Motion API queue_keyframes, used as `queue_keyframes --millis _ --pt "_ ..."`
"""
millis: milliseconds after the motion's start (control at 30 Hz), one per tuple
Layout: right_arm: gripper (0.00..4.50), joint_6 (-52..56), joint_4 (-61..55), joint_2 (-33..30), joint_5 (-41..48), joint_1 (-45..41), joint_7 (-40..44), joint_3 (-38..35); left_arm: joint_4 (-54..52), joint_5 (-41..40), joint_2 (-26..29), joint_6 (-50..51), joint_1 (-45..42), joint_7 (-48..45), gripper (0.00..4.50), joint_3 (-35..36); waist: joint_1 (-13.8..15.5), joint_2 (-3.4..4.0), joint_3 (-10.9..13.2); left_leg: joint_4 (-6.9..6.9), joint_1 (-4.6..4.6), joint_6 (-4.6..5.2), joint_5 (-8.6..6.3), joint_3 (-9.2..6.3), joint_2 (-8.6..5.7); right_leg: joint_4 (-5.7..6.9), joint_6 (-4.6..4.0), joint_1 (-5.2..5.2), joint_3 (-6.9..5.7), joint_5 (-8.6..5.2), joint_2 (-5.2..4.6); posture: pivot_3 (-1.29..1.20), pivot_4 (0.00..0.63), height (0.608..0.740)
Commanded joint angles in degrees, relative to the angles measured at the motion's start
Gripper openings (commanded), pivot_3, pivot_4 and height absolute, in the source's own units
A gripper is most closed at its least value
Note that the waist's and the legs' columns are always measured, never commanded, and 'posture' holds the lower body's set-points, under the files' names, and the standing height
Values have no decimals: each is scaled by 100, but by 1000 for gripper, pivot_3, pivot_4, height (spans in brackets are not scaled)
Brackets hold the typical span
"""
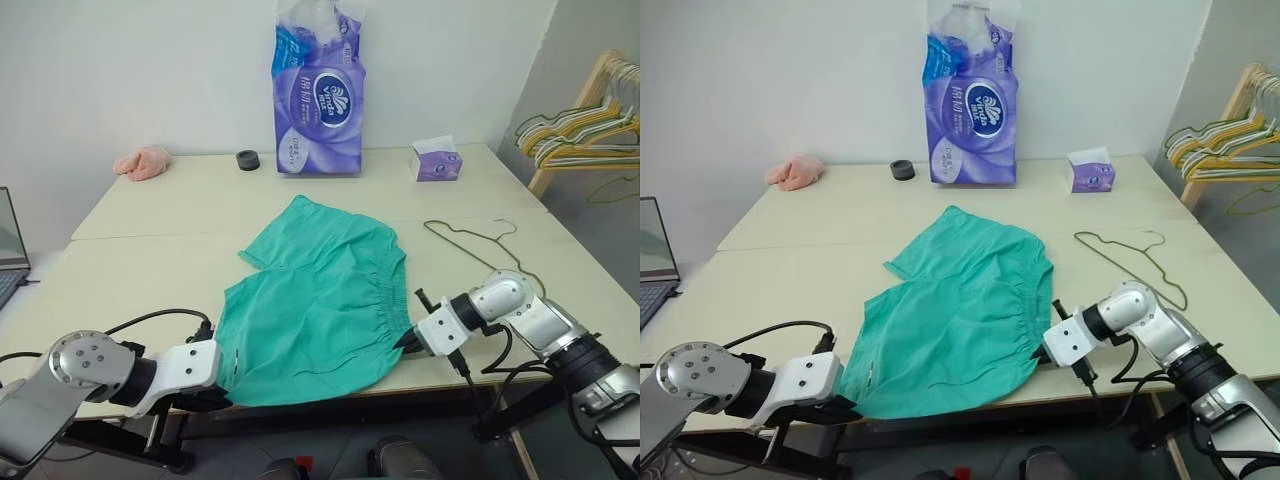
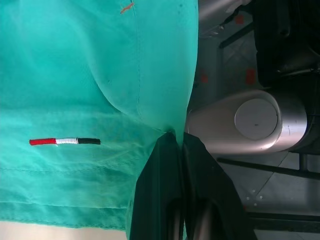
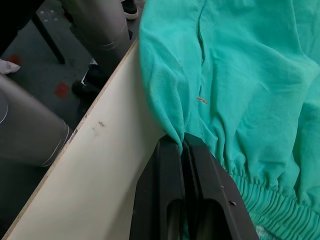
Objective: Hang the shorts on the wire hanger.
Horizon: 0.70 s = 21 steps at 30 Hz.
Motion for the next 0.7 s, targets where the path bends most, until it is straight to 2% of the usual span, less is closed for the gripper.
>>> queue_keyframes --millis 33,233,267,433,567,667,700 --pt "40 334 -418 -148 188 42 124 -317 -39 79 -19 -115 -20 -41 0 95 -1 0 0 -1 -2 0 0 -1 0 0 -1 -2 -1 1 0 -167 12 740" --pt "40 769 -812 -97 317 156 349 -283 -181 25 -149 -15 9 -102 0 -30 -11 1 2 -4 -3 -1 -2 -1 5 0 0 -3 -1 1 4 -167 15 740" --pt "257 786 -833 -123 322 180 381 -301 -252 -51 -138 58 73 -155 207 -7 -11 2 2 -4 -3 -1 -3 -1 5 0 0 -3 -2 0 4 -166 16 740" --pt "1683 1108 -1187 -257 484 233 656 -370 -487 -199 -121 234 374 -244 1474 138 -7 4 10 -3 -4 -2 -4 0 5 -1 1 -4 0 0 4 -162 15 740" --pt "3088 1256 -1429 -523 538 228 947 -354 -683 -296 -154 299 579 -256 2725 281 -2 7 13 -3 -3 -2 -4 -2 5 -2 2 -3 -3 -1 4 -159 16 740" --pt "4120 1808 -1640 -704 967 167 1024 -595 -646 -328 -196 155 689 -270 3627 524 5 7 17 -3 -3 -3 -4 -1 5 -4 2 -4 -2 -1 3 -157 14 740" --pt "4423 2178 -1713 -720 1242 132 940 -763 -539 -485 -392 177 548 -142 3904 641 7 9 18 -3 -3 -3 -4 -2 5 -4 2 -4 -3 -1 3 -157 14 740"
